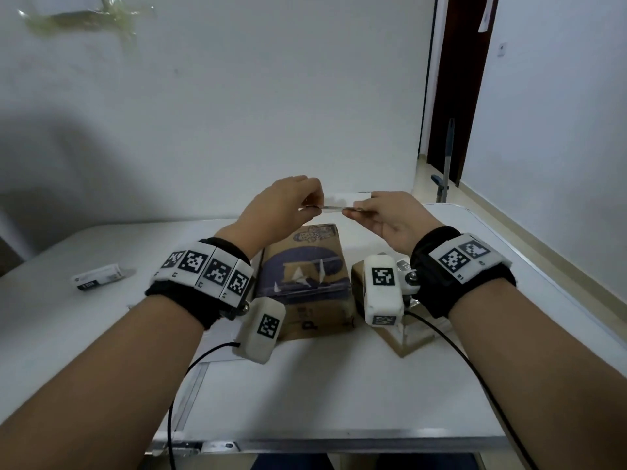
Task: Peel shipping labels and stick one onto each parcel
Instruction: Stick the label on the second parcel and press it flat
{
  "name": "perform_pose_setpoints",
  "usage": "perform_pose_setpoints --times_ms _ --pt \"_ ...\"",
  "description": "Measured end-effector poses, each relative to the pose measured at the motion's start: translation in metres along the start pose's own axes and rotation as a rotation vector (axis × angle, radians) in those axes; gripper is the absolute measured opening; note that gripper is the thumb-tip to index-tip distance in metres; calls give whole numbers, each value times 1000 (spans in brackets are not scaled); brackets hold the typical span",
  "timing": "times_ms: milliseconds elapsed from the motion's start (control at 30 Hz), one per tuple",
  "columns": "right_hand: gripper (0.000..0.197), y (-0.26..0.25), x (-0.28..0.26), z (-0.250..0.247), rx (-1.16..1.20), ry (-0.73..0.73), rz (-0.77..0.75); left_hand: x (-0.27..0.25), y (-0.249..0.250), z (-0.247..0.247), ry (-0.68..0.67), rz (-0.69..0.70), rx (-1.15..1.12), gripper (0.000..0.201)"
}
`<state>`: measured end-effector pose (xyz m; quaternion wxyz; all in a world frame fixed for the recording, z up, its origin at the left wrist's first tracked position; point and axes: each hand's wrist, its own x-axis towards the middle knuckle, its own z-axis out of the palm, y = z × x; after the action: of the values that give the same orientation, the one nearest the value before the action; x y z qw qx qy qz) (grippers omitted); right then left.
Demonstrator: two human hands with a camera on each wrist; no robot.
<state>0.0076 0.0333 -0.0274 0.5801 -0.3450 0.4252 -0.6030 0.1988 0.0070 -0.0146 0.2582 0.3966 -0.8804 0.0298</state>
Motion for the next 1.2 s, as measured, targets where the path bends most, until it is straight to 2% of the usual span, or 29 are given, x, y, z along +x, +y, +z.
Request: perform_pose_setpoints --times_ms 33,100,133,200,267,300,400,433,500,567,667,767,867,933,1000,1067,1133,1200 --pt "11 0 -3 1 -5 -11 16 -3 -1 -1 8 -19 -24 4" --pt "4 0 -9 1 -17 -53 61 -10 0 -3 14 -62 -76 3" --pt "12 0 -11 1 -3 -87 86 -13 2 -4 28 -80 -107 5" --pt "40 -1 -11 0 43 -153 123 -17 3 -7 84 -117 -161 9" --pt "57 -1 -7 -1 57 -181 118 -23 3 -11 125 -217 -278 12" --pt "60 -1 -6 0 32 -188 119 -25 3 -14 111 -285 -402 12" --pt "62 2 -5 6 -110 -231 169 -33 6 -18 -3 -428 -990 3" --pt "64 3 -6 9 -156 -258 200 -34 6 -18 -22 -457 -1126 12" --pt "63 4 -8 15 -195 -318 265 -37 4 -18 -30 -506 -1291 31" --pt "54 2 -9 19 -157 -362 292 -38 2 -17 -31 -548 -1364 33" --pt "36 1 -5 24 -103 -349 193 -41 -2 -14 -68 -618 -1417 29" --pt "43 1 2 25 -147 -326 21 -43 -5 -9 -98 -662 -1465 30" --pt "42 1 5 24 -371 -340 -95 -44 -6 -5 -88 -709 -1473 9" --pt "37 1 7 23 -564 -316 -178 -44 -4 -2 -72 -733 -1402 8" --pt "33 1 9 24 -704 -302 -223 -48 -1 2 -63 -746 -1246 14" --pt "30 1 10 23 -746 -305 -230 -52 1 5 -56 -765 -1119 29" --pt "29 1 12 21 -761 -291 -251 -56 3 6 -29 -773 -1060 41" --pt "27 2 15 19 -800 -279 -272 -59 4 7 0 -759 -1043 46"
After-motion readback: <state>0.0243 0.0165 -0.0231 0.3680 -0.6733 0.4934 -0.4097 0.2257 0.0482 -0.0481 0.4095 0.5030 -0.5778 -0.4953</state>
